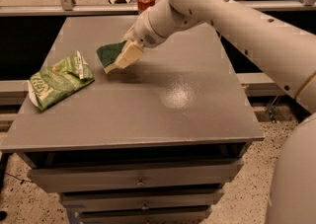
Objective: Move sponge near green jalapeno chip bag
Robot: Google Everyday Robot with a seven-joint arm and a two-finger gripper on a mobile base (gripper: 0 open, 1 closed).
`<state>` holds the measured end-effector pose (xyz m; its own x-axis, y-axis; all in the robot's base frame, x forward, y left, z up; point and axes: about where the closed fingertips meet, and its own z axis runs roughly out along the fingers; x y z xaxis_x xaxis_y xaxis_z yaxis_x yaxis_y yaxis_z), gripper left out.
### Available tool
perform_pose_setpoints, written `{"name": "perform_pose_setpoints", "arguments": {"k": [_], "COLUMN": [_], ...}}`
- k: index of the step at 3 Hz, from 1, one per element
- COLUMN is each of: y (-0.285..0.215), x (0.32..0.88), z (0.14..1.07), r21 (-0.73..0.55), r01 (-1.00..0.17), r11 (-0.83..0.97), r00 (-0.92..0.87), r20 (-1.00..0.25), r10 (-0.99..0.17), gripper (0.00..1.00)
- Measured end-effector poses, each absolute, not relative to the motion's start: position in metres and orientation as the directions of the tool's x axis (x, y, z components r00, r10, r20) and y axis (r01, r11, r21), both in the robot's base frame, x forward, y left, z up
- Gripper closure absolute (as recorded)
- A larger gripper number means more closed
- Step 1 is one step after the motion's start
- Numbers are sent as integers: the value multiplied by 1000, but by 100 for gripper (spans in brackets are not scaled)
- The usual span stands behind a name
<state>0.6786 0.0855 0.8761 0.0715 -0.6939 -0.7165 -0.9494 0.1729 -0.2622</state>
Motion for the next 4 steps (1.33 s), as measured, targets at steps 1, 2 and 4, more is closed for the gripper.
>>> {"name": "perform_pose_setpoints", "arguments": {"k": [1, 2, 4], "y": [104, 113, 118], "x": [676, 672, 669], "z": [869, 861, 857], "r21": [-255, -236, -217], "r01": [-956, -963, -968], "r11": [142, 131, 122], "r00": [86, 81, 76], "r20": [-711, -715, -725], "r10": [-698, -694, -685], "gripper": [75, 51, 4]}}
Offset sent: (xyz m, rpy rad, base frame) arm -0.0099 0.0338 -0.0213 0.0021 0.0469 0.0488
